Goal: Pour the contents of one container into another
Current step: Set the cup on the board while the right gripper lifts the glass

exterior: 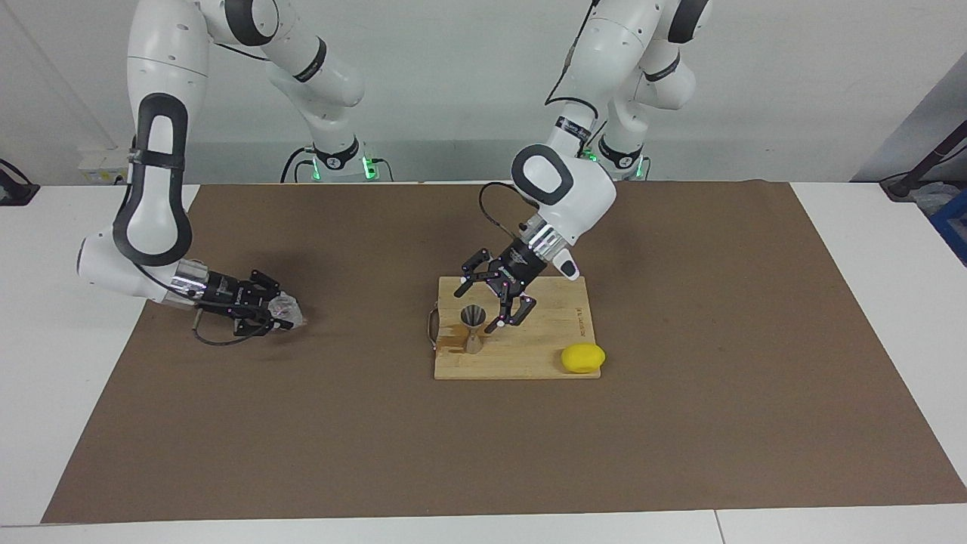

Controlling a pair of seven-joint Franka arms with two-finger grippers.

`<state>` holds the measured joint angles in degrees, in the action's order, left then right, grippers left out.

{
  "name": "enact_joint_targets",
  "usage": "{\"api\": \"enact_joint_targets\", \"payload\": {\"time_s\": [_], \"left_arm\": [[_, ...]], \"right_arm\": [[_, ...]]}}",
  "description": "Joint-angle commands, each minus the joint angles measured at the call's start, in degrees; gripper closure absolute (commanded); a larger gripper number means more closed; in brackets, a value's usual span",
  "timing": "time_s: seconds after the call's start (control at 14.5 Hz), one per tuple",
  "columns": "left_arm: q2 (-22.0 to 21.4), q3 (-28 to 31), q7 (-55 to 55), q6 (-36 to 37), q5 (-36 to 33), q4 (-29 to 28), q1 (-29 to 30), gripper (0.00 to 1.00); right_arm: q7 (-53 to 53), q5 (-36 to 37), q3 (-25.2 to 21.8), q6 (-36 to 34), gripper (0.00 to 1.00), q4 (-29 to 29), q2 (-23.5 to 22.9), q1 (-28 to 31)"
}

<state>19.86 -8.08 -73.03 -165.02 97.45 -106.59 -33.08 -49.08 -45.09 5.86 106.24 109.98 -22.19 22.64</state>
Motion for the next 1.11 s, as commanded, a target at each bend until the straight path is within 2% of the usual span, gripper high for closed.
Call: {"api": "enact_joint_targets", "payload": {"time_s": [0.0,0.28,0.41,0.62,1.04], "left_arm": [[-3.5,0.79,-1.59,0.66,-0.42,-1.77,-1.02,0.0],[-6.23,1.05,-1.77,7.15,-0.77,-3.19,1.52,0.0],[-6.59,1.4,-1.68,11.63,-4.35,-3.45,3.89,0.0],[-6.68,1.49,-1.5,19.01,-15.42,-2.93,7.67,0.0],[-5.71,1.49,0.69,33.42,-45.38,2.78,16.89,0.0]], "right_arm": [[-6.88,-0.88,-0.06,2.12,1.0,-0.82,3.2,-3.82],[-16.82,-0.61,-0.23,3.79,1.0,-2.92,4.97,-9.62],[-21.56,0.87,-0.23,5.63,1.0,-4.42,5.14,-12.17],[-28.77,3.25,-0.23,7.74,1.0,-6.97,5.14,-16.56],[-40.46,11.24,-0.15,10.38,1.0,-12.68,3.39,-24.56]]}}
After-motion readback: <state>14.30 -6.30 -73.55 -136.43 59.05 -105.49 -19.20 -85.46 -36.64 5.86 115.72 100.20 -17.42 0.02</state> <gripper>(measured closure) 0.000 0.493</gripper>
